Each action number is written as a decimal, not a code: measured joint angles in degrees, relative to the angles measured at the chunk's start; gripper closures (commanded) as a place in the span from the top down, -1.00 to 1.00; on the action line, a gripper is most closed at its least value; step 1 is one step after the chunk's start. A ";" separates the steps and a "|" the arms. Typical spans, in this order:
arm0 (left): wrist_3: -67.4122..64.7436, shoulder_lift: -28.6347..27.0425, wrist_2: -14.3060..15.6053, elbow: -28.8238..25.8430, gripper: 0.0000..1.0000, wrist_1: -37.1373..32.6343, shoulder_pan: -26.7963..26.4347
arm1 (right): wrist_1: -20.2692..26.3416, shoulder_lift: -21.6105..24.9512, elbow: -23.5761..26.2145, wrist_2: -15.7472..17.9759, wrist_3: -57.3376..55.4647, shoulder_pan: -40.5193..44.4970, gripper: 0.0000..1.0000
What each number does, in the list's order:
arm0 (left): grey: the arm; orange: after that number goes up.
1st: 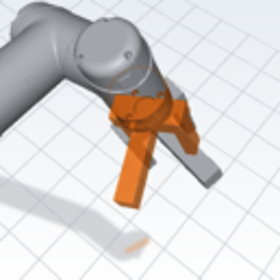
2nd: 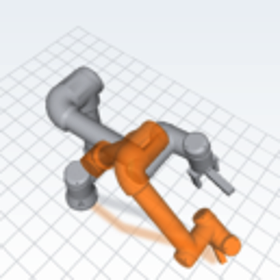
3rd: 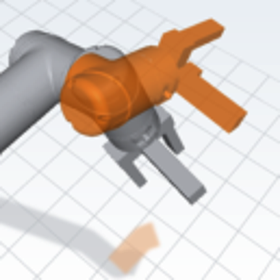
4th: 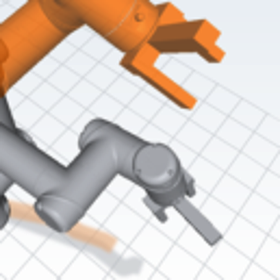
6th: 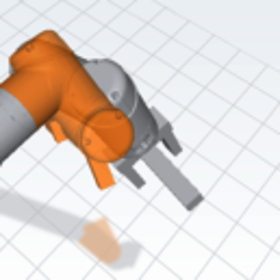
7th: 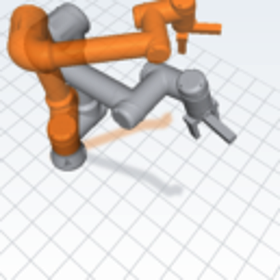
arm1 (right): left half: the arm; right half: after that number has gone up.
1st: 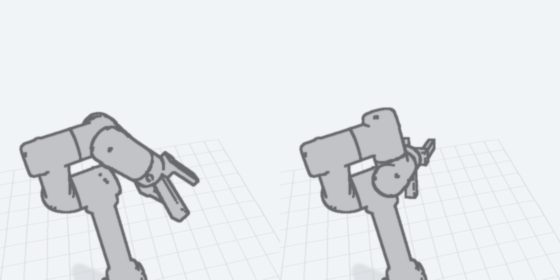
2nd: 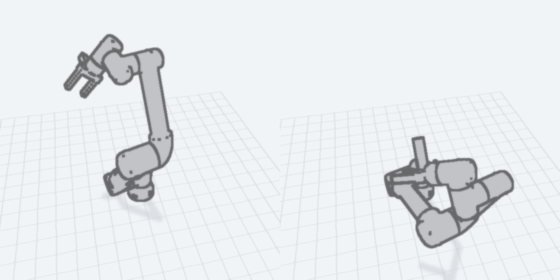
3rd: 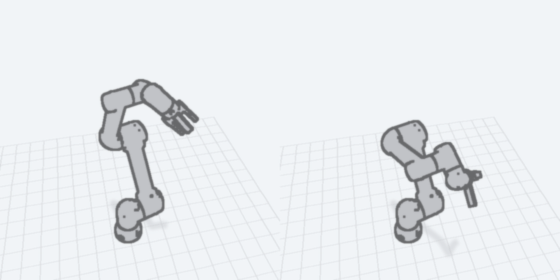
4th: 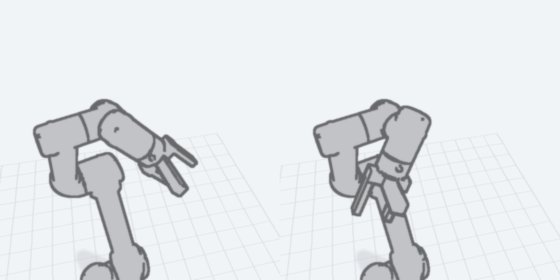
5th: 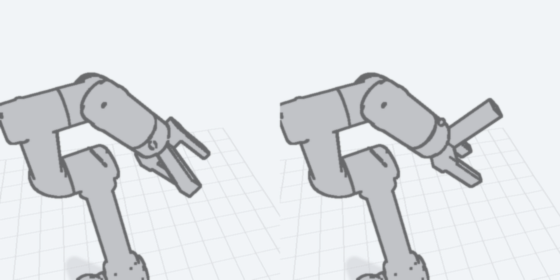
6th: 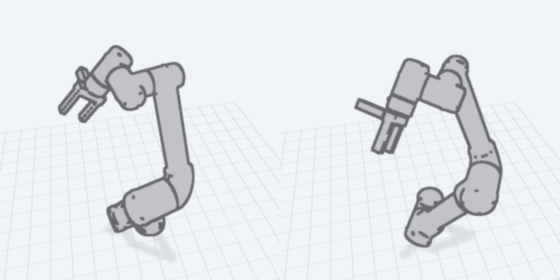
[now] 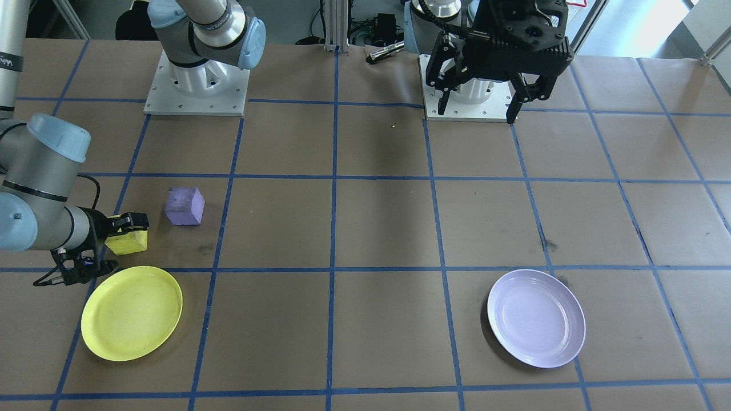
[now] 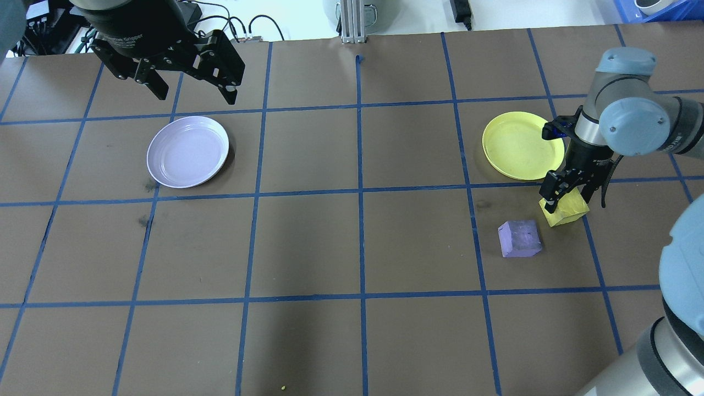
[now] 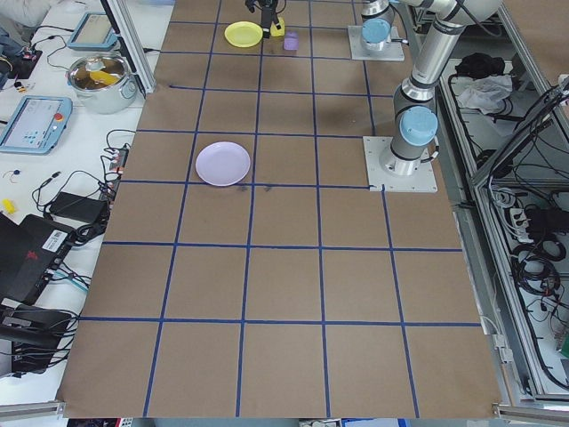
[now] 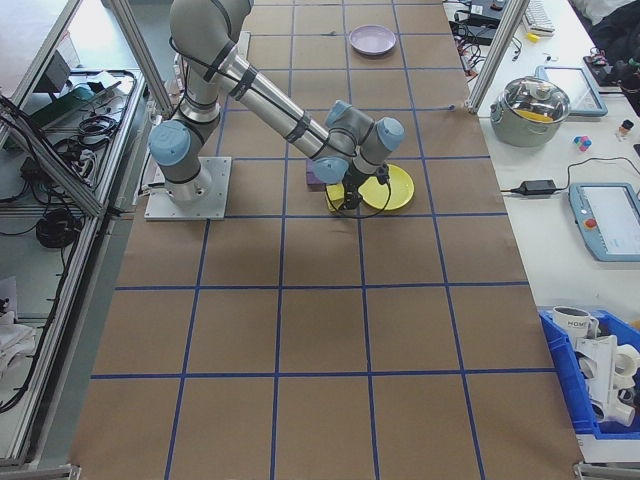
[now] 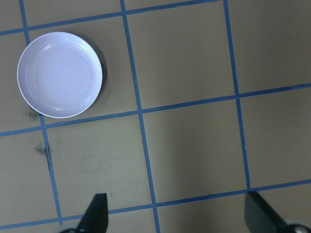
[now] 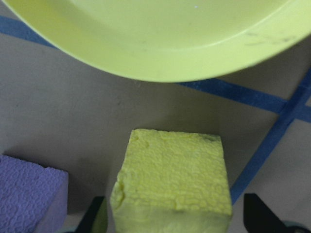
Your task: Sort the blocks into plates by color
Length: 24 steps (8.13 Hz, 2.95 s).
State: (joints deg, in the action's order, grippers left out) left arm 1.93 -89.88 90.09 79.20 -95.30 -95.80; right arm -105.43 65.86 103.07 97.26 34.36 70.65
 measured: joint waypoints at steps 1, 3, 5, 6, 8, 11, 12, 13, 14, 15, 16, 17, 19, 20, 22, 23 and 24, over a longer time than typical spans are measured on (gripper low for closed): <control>0.00 0.00 -0.04 0.04 1.00 0.01 -0.02 | -0.85 -0.27 -0.07 -0.03 -0.21 0.01 -1.00; 0.00 0.00 -0.15 0.07 1.00 -0.02 -0.05 | -1.05 0.04 -0.79 0.40 -0.62 0.01 -1.00; 0.00 0.02 -0.17 0.08 1.00 -0.06 -0.07 | 1.85 2.18 -3.25 -0.12 -0.65 0.12 -1.00; 0.00 0.01 -0.17 0.08 1.00 -0.06 -0.08 | 4.86 3.48 -5.85 -1.32 -0.85 0.27 -1.00; 0.00 -0.02 -0.17 0.08 1.00 -0.06 -0.08 | 8.40 4.39 -11.22 -5.87 -3.66 1.54 -1.00; 0.00 0.02 -0.18 0.08 1.00 -0.06 -0.08 | 0.06 0.13 -13.87 -8.09 -7.65 5.12 -1.00; 0.00 0.00 -0.18 0.08 1.00 -0.07 -0.08 | -3.72 -1.99 -14.29 -7.56 -7.91 5.44 -1.00; 0.00 -0.02 -0.17 0.08 1.00 -0.07 -0.08 | -6.51 -4.21 -15.11 -7.15 -8.06 5.58 -0.37; 0.00 0.00 -0.18 0.08 1.00 -0.07 -0.09 | -7.93 -5.91 -15.99 -6.92 -8.22 5.66 0.86; 0.00 -0.01 -0.17 0.08 1.00 -0.07 -0.08 | -8.53 -6.80 -16.51 -6.80 -8.78 5.77 1.00; 0.00 -0.01 -0.18 0.08 1.00 -0.07 -0.08 | -8.46 -6.95 -16.75 -6.74 -10.04 6.08 1.00; 0.00 0.01 -0.17 0.08 1.00 -0.07 -0.08 | -7.87 -6.43 -16.83 -6.57 -10.88 6.67 1.00; 0.00 0.05 -0.09 0.08 1.00 -0.07 -0.08 | -2.16 -3.19 -16.87 -6.14 -11.72 7.35 1.00; 0.00 0.02 -0.12 0.08 1.00 -0.06 -0.08 | 1.87 -1.01 -16.81 -6.05 -12.66 7.43 1.00; 0.00 0.01 -0.16 0.08 1.00 -0.06 -0.09 | 11.74 3.07 -15.05 -6.46 -18.06 7.47 1.00; 0.00 0.03 -0.17 0.08 1.00 -0.07 -0.08 | 15.89 4.45 -13.73 -6.59 -20.67 7.48 1.00; 0.00 0.04 -0.14 0.08 1.00 -0.06 -0.08 | 18.45 5.26 -11.76 -6.68 -22.61 7.48 1.00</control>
State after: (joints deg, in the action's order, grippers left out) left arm 1.93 -89.84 89.95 79.28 -95.36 -95.89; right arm -86.98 71.12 91.30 90.59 11.75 78.13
